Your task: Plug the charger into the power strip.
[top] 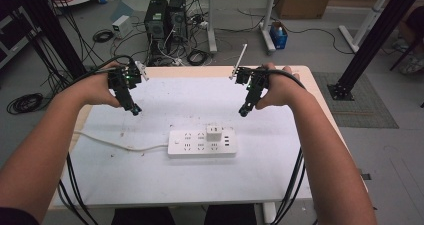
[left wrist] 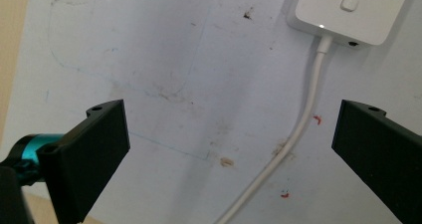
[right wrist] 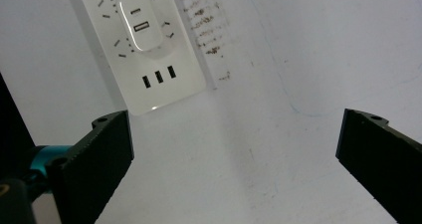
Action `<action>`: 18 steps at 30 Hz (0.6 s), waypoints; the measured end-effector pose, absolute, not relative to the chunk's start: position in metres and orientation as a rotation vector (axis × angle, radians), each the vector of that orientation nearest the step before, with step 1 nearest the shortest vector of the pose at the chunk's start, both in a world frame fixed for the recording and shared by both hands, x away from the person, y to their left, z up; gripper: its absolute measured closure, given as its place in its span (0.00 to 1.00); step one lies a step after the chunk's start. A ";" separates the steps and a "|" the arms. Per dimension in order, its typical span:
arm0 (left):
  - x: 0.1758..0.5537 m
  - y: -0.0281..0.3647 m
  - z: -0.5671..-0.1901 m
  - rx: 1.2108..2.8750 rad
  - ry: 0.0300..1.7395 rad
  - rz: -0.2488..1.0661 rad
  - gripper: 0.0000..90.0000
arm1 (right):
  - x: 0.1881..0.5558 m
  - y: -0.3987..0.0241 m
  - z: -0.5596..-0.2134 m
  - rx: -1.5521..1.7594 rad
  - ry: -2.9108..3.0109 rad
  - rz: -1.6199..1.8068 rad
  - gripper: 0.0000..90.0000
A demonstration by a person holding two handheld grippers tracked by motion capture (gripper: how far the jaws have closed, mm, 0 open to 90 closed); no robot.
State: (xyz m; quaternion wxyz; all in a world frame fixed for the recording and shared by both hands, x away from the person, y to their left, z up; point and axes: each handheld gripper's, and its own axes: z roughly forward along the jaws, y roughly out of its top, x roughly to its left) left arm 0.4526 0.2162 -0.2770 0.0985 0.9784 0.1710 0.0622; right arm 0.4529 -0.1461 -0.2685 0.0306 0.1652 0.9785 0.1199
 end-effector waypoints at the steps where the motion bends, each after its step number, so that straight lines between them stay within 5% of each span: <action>1: 0.452 0.214 -0.278 2.897 0.505 0.179 0.02 | 0.454 -0.147 -0.269 0.509 3.012 0.368 0.01; 18: 0.451 0.208 -0.277 2.910 0.467 0.163 0.02 | 0.454 -0.144 -0.277 0.536 3.026 0.315 0.01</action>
